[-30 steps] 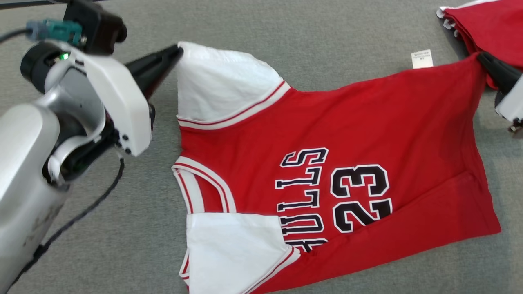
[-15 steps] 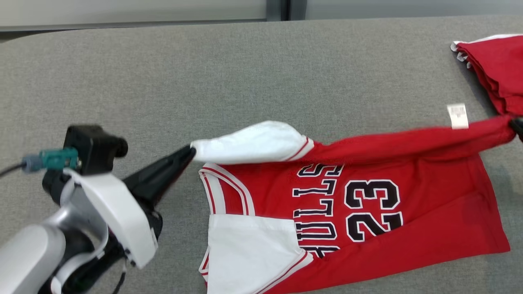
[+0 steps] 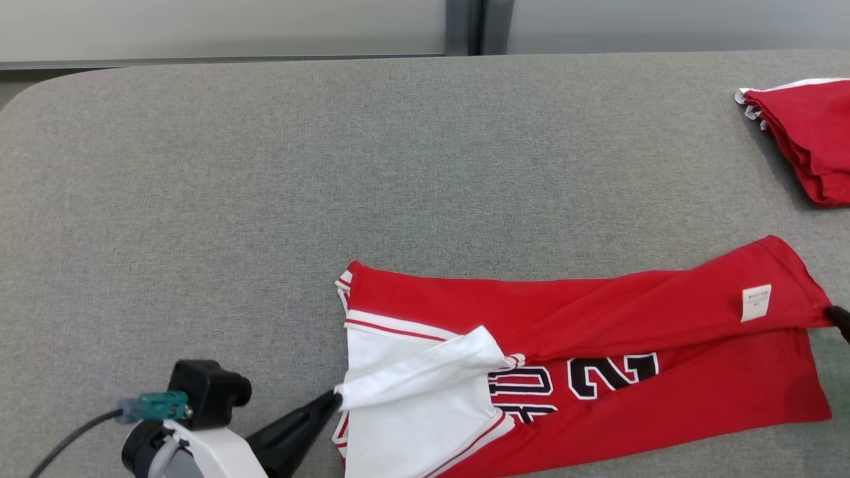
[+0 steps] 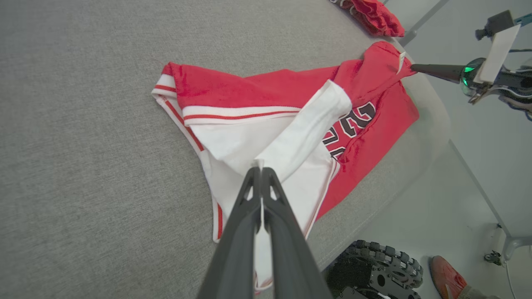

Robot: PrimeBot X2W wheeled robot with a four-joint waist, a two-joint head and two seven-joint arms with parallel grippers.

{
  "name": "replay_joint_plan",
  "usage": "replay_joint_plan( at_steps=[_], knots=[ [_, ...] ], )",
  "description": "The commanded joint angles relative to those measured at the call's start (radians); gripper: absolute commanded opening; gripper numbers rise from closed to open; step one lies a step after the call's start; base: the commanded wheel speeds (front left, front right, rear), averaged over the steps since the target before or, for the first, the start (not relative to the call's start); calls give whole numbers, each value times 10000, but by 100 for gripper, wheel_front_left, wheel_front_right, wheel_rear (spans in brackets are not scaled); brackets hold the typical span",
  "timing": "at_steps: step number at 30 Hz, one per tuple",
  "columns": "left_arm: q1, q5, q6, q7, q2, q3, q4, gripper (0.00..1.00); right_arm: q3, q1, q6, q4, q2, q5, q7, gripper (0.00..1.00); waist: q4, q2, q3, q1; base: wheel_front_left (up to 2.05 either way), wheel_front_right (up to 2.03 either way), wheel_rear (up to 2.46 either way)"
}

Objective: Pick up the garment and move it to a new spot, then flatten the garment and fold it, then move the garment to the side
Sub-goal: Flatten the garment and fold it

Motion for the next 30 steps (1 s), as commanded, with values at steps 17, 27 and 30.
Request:
replay_joint_plan(
  at_steps=[17,27,30],
  knots=[
    [713,978,223,-2117,-2130,-830,2545,100,-1118,760,-6,388,1232,-1033,-311,100,-75,0,-78,0,0,0,0],
    [1027,2389,1573,-5276,-3684,272,3310,100,-2268,1651,-6,296,1851,-2161,-3019,100,327,0,-424,0,0,0,0],
    [939,3073,1864,-5405,-4022,470,3428,100,-2330,1498,-6,506,2011,-2591,-3353,100,458,0,-443,0,0,0,0]
  ],
)
